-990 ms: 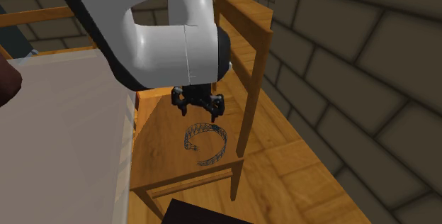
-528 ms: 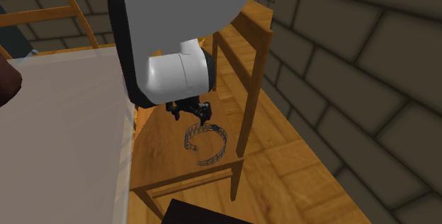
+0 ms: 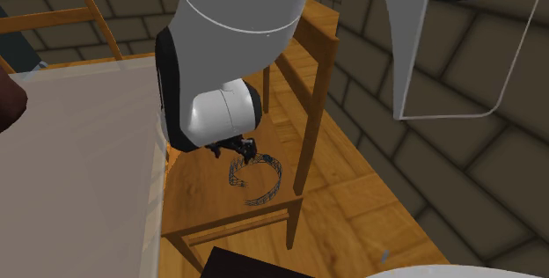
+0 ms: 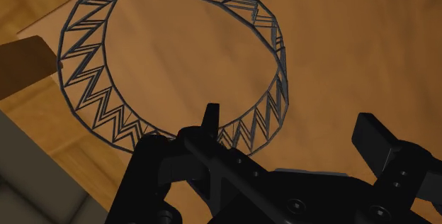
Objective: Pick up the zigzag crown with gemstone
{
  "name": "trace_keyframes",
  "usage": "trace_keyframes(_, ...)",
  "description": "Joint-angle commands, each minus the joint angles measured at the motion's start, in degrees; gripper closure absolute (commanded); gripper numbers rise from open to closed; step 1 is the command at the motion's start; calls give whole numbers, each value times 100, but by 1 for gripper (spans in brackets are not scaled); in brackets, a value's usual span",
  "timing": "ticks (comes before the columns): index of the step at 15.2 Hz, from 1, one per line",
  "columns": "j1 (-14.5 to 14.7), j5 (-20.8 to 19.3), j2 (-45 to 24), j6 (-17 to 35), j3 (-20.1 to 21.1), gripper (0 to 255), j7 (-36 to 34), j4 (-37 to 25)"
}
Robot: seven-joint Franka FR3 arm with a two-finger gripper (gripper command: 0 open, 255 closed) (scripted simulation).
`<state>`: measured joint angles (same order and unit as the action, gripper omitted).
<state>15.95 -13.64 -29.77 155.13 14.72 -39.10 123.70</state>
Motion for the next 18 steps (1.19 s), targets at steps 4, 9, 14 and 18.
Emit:
trace_keyframes(4, 75, -77, -188, 139, -80, 255, -66, -52)
trace_keyframes(9, 78, -78, -189, 141, -80, 255, -69, -52)
trace_keyframes(14, 41, -46, -116, 79, -47, 255, -35, -40)
trace_keyframes(18, -54, 72, 166, -140, 75, 255, 46, 25)
